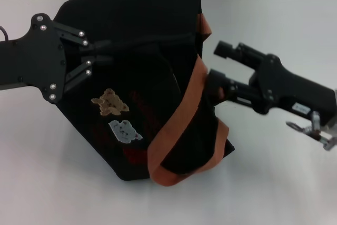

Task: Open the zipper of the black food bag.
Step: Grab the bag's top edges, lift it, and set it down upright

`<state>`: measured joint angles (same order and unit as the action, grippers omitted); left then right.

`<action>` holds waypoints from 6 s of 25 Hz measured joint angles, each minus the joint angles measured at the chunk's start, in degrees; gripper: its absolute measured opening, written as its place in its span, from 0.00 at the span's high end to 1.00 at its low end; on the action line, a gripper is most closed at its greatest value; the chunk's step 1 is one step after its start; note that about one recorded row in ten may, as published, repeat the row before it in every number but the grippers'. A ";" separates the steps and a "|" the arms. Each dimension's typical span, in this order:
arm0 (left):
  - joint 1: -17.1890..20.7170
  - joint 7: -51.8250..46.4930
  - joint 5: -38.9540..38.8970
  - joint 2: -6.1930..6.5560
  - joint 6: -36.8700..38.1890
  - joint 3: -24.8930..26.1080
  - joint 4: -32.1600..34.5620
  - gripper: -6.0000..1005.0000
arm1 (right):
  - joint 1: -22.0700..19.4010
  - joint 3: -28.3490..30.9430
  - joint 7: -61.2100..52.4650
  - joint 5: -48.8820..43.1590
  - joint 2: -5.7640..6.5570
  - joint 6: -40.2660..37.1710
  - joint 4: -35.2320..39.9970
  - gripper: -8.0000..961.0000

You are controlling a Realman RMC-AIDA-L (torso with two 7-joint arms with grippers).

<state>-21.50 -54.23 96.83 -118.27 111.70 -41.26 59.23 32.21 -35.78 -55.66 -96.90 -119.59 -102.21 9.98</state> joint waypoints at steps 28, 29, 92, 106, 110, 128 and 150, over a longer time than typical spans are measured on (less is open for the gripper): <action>-0.59 2.81 0.32 -0.01 -0.68 -0.50 -3.01 0.92 | 5.71 -1.87 -24.45 1.30 0.42 7.58 3.58 0.50; -0.62 3.02 0.37 -0.02 -0.71 -0.55 -3.18 0.92 | 6.17 -2.21 -25.74 1.29 0.42 7.80 3.86 0.50; -1.88 4.48 1.26 0.00 -2.04 0.30 -6.15 0.92 | 9.01 -12.06 -36.98 6.17 0.36 12.55 8.69 0.77; -1.82 4.58 1.14 0.00 -2.19 0.72 -6.21 0.92 | 6.93 -12.64 -36.61 6.07 0.32 10.08 9.01 0.91; -1.65 4.57 0.96 0.03 -2.44 1.14 -6.23 0.92 | 5.93 -12.57 -35.91 6.22 0.32 9.78 9.02 0.95; -1.63 4.49 0.86 0.23 -3.82 3.69 -7.22 0.92 | 1.00 -11.29 -22.19 6.41 0.42 6.13 9.06 0.97; -1.84 5.06 0.77 -0.01 -3.45 3.37 -9.24 0.92 | 6.65 -11.99 -6.32 6.69 0.07 14.23 4.91 0.61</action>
<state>-23.34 -49.17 97.60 -118.29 108.25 -37.90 49.99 38.86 -47.77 -61.97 -90.22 -119.52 -87.98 14.89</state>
